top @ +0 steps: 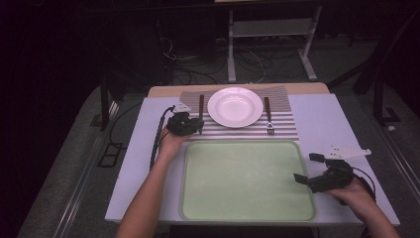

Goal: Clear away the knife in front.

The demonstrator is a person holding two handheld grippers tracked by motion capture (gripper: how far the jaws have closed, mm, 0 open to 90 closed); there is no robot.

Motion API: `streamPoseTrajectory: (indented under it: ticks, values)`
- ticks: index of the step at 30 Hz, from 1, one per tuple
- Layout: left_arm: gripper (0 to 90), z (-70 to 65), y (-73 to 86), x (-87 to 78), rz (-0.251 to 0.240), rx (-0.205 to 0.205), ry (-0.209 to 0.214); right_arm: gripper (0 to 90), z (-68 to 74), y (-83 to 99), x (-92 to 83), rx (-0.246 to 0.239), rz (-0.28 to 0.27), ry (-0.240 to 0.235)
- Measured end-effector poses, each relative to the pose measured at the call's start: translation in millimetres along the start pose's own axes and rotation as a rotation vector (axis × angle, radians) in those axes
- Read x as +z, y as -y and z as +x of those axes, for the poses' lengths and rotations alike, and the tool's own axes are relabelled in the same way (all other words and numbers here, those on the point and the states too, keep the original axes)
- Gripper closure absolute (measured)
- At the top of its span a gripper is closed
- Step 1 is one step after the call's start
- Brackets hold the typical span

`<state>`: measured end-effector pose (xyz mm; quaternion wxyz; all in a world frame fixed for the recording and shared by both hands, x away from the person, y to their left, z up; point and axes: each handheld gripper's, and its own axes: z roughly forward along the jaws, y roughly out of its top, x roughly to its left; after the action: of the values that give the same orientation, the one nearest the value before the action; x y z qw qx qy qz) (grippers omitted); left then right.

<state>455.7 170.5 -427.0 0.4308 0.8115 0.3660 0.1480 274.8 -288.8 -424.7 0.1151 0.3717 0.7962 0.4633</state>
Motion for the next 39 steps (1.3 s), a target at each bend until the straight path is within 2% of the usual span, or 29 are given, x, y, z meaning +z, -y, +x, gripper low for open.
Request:
streamPoseTrajectory:
  ticks: [2, 3, 7, 15, 22, 27, 29, 39]
  values:
    - [75.0, 2.9, -0.9, 5.0, 0.022, 0.000, 0.000, 0.0, 0.0, 0.1, -0.1, 0.002, -0.001, 0.001]
    - [83.5, 4.0, -1.4, 7.4, 0.034, 0.003, -0.002, 0.0, -0.2, 0.2, -0.3, 0.003, -0.003, 0.001]
    - [89.3, 8.7, -3.4, 15.4, 0.064, -0.014, 0.001, 0.0, -0.7, 0.4, -0.5, 0.006, -0.003, 0.001]
    - [89.5, 16.3, -8.9, 28.2, 0.088, -0.040, -0.004, 0.0, -1.4, 0.8, -1.1, 0.007, -0.005, 0.001]
    - [89.5, 15.2, -12.3, 41.7, 0.121, -0.031, -0.006, 0.0, -1.4, 0.9, -1.4, 0.006, -0.005, -0.002]
    - [89.5, 15.1, -8.6, 49.0, 0.149, -0.036, -0.009, 0.0, -1.6, 1.1, -1.8, 0.007, -0.006, -0.001]
    - [89.5, 15.9, -7.8, 49.3, 0.144, -0.046, -0.006, 0.0, -1.5, 1.1, -2.0, 0.008, -0.007, -0.001]
    - [89.5, 20.1, -7.3, 44.7, 0.162, -0.041, -0.024, 0.0, -1.3, 1.1, -2.0, 0.009, -0.006, -0.001]
